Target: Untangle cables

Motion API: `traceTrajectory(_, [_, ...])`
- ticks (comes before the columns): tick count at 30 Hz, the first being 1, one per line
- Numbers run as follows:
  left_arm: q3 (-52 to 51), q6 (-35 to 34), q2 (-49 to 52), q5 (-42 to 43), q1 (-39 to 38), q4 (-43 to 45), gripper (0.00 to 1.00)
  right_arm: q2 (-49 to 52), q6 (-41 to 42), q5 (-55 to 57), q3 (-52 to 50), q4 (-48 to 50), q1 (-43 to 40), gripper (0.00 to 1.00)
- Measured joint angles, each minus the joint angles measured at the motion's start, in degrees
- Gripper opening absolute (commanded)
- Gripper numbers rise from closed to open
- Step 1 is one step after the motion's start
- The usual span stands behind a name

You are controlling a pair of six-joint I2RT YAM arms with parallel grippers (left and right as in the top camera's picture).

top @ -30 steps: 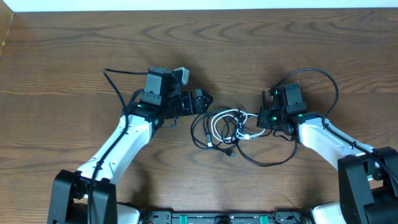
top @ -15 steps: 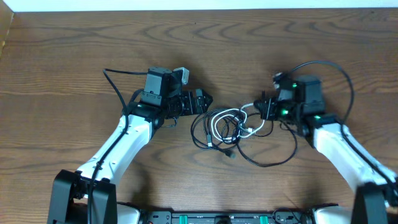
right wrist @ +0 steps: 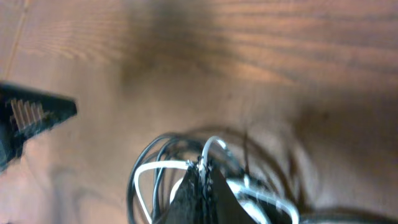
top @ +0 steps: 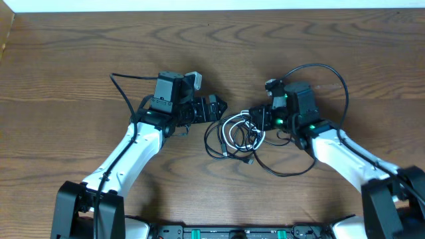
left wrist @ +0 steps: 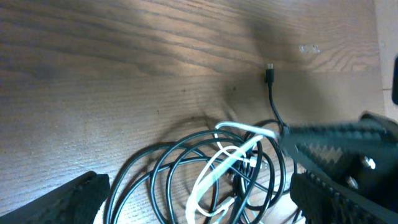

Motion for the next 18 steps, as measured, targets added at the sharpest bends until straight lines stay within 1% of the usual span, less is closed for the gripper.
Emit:
traceTrajectory(6, [0.0,-0.02,0.0,-0.07,0.0,-0.11,0.99,4.96,0.79,2.78,-0.02,9.4,0.04,0.01])
traceTrajectory(11, [0.0,0.0,0.0,-0.07,0.0,-0.17,0.99,4.96,0.96,0.61,0.11,17.49,-0.2,0.01])
traceTrajectory(15, [0.0,-0.04,0.0,-0.09,0.0,-0.35,0.99,2.08,0.98,-0.63,0.13,17.88,-1.29,0.01])
traceTrajectory(18, [0.0,-0.02,0.0,-0.07,0.0,-0.35,0.99,-0.92,0.9,1.05,0.33,16.92,-2.19,0.01])
